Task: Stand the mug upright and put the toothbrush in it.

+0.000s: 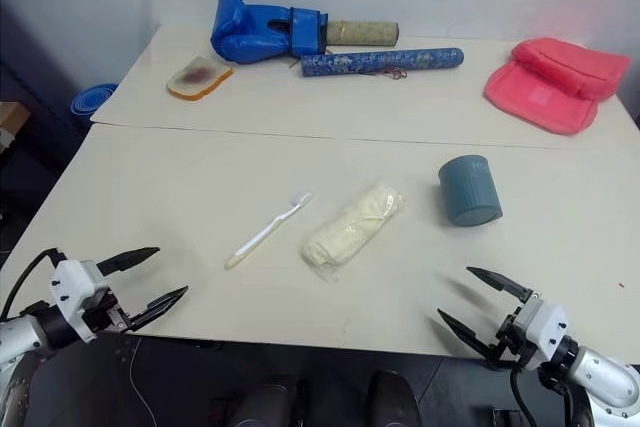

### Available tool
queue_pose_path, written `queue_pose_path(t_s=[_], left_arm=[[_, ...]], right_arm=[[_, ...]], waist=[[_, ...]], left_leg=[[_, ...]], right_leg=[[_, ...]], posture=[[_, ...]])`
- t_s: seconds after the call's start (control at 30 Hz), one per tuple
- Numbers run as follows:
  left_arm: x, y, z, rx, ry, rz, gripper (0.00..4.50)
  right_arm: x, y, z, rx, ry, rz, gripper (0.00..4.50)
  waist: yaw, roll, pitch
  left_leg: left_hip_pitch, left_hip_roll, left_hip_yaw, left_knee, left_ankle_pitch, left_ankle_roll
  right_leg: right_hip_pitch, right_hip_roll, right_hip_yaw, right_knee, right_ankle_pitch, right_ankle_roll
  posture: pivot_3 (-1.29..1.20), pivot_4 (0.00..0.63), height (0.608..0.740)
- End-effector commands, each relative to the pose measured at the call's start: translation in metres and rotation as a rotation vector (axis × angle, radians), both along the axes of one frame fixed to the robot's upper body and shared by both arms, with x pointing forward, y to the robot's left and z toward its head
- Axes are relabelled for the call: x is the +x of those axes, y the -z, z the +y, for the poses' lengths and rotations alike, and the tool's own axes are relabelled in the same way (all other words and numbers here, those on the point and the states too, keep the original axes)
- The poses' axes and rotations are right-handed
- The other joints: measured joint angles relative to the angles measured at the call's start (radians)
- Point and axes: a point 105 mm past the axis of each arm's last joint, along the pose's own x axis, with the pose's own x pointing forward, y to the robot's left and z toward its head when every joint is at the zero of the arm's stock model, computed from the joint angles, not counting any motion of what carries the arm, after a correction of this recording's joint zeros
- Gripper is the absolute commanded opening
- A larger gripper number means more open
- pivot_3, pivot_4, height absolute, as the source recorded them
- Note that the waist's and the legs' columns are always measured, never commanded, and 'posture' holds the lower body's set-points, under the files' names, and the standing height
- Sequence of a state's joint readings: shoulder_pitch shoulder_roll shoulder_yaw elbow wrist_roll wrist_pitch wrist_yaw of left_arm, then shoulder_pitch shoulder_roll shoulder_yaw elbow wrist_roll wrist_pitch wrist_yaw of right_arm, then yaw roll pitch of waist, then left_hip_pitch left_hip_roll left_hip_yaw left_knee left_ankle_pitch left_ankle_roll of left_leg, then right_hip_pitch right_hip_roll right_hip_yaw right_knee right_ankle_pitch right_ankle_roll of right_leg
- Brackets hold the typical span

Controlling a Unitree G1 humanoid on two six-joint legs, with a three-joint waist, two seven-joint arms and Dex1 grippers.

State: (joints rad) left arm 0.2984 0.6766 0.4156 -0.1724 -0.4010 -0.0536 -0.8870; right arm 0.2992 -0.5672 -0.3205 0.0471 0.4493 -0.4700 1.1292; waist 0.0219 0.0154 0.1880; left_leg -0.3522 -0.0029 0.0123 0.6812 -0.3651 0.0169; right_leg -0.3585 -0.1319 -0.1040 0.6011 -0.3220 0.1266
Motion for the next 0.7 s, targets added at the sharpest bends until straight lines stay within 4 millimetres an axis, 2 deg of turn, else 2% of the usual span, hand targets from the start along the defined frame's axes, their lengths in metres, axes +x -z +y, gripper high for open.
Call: queue_pose_path(t_s=[0.03, 0.7], left_arm=[[-0.0022, -0.0054, -0.0039, -0.011, 0.022, -0.015, 4.50], [-0.0017, -0.0072, -0.0046, -0.026, 0.022, -0.004, 4.50]], right_arm=[[-0.0005, -0.0048, 0.0020, -0.008, -0.017, -0.006, 4.47], [0.0030, -0.0103, 0.0040, -0.019, -0.032, -0.017, 4.47]], waist=[[0.000, 0.000, 0.000], [0.000, 0.000, 0.000]], left_leg=[[0.000, 0.000, 0.000, 0.000, 0.000, 0.000], [0.000, -0.001, 0.000, 0.000, 0.000, 0.000]], right_leg=[[0.000, 0.000, 0.000, 0.000, 0.000, 0.000], [0.000, 0.000, 0.000, 0.001, 0.000, 0.000]], posture=[[0.00, 0.150, 0.740], [0.00, 0.150, 0.740]])
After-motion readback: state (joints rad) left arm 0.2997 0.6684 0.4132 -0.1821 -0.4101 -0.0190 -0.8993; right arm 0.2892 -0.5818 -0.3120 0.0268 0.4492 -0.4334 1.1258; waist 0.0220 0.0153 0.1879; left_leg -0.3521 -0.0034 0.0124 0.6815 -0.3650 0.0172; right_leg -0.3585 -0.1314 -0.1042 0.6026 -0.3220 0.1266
